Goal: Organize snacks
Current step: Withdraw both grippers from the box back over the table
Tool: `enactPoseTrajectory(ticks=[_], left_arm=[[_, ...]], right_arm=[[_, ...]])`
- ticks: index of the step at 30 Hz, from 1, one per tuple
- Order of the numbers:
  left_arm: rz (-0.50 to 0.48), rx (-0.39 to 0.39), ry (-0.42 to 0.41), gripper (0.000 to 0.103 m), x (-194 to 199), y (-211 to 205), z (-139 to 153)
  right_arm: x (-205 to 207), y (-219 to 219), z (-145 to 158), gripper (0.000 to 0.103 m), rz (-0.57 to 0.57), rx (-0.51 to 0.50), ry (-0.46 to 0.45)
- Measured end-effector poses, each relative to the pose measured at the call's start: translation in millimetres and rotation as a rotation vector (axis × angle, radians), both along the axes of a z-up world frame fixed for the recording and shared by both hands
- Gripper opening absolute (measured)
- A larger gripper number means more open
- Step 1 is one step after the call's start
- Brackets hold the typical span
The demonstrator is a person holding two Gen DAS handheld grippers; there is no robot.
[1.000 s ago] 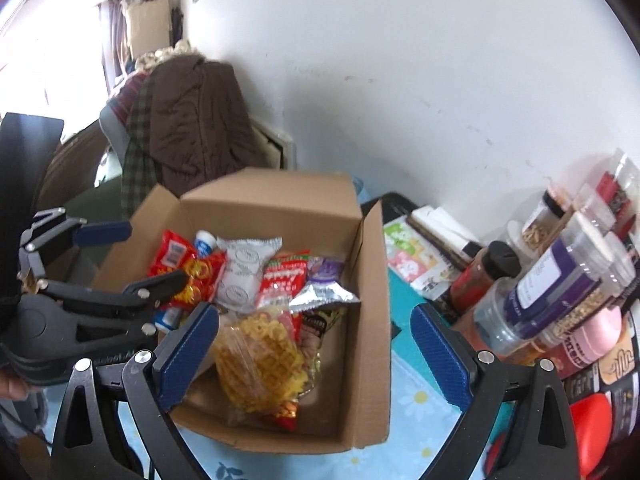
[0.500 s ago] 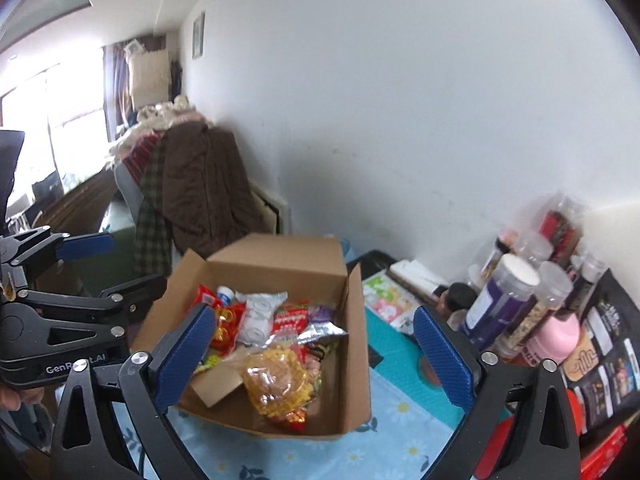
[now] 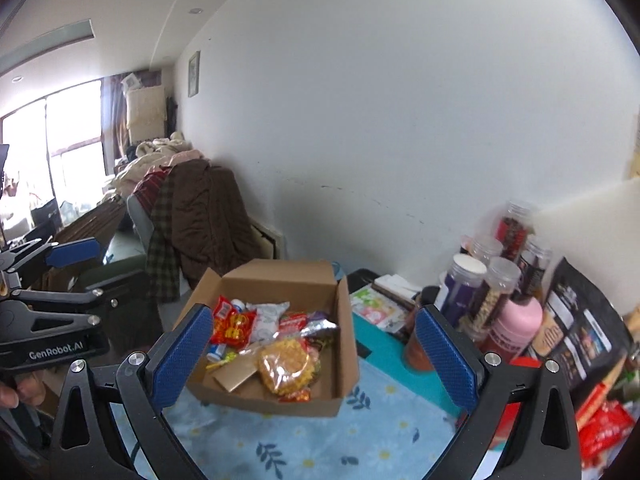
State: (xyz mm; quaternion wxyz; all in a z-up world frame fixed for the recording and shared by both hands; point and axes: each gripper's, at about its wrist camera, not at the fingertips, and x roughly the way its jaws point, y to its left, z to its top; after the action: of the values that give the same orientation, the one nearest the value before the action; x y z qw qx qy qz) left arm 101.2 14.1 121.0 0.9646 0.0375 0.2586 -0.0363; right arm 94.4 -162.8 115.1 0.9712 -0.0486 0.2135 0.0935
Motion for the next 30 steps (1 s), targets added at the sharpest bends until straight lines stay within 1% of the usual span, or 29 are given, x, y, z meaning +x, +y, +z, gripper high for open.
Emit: enactPoseTrajectory(ticks=[4, 8, 12, 17, 23, 30], left_arm=[[-0.004, -0.015, 0.016, 0.081, -20, 0, -11], [0.001, -0.018, 0.019, 0.081, -39, -1, -24], [0.01, -0.021, 0.024, 0.081, -56, -3, -37], [0.032, -0.039, 0.041, 0.081, -72, -2, -50], [0.071, -0.033, 0.045, 0.081, -85, 0, -58], [0.087, -0.046, 0.061, 0.081, -91, 2, -63]], right_arm=[[-21, -2, -9, 0.103, -0.001, 0.003, 0.003], [-40, -4, -26, 0.103, -0.015, 0.003, 0.018], [-52, -4, -45, 0.103, -0.039, -0.003, 0.042], [-64, -4, -66, 0.103, -0.02, 0.005, 0.083], [-70, -7, -81, 0.103, -0.007, 0.044, 0.122], [-78, -8, -84, 0.103, 0.004, 0.05, 0.133]])
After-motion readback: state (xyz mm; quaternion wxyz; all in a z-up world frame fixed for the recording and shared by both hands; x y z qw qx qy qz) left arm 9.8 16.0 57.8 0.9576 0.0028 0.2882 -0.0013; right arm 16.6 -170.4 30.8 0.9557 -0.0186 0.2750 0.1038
